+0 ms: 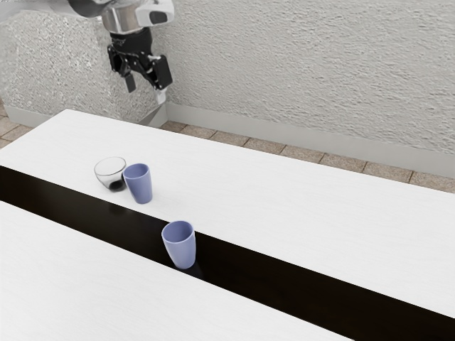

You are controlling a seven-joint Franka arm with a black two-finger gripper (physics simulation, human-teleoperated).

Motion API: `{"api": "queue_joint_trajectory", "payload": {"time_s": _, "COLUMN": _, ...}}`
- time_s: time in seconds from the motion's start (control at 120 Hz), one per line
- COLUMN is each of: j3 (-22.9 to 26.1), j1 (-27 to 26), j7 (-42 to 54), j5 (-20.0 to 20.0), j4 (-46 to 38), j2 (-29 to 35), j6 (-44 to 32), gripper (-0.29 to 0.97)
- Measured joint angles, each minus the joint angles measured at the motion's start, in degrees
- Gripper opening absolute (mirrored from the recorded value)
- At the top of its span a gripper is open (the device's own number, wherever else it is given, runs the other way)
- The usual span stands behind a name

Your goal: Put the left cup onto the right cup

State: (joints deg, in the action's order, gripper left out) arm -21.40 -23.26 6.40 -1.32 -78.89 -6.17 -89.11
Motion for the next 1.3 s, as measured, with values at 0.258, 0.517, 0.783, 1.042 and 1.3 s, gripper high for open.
{"api": "queue_joint_trajectory", "payload": {"time_s": 0.258, "j3": -1.7, "j1": 4.2, "j7": 0.0, "j5": -1.5, "j4": -6.2, "j2": -2.7, "j6": -5.2, "gripper": 0.66}}
{"api": "queue_joint_trajectory", "payload": {"time_s": 0.517, "j3": 1.8, "j1": 16.6, "j7": 0.0, "j5": 3.2, "j4": -6.6, "j2": -15.8, "j6": -14.7, "gripper": 0.66}}
{"api": "queue_joint_trajectory", "payload": {"time_s": 0.783, "j3": 4.4, "j1": 20.5, "j7": 0.0, "j5": 9.1, "j4": -3.8, "j2": -24.2, "j6": -21.6, "gripper": 0.66}}
{"api": "queue_joint_trajectory", "payload": {"time_s": 1.042, "j3": 4.6, "j1": 22.5, "j7": 0.2, "j5": 11.7, "j4": -2.4, "j2": -29.0, "j6": -26.5, "gripper": 0.66}}
{"api": "queue_joint_trajectory", "payload": {"time_s": 1.3, "j3": 4.5, "j1": 22.6, "j7": 0.4, "j5": 13.8, "j4": -2.4, "j2": -31.8, "j6": -28.5, "gripper": 0.66}}
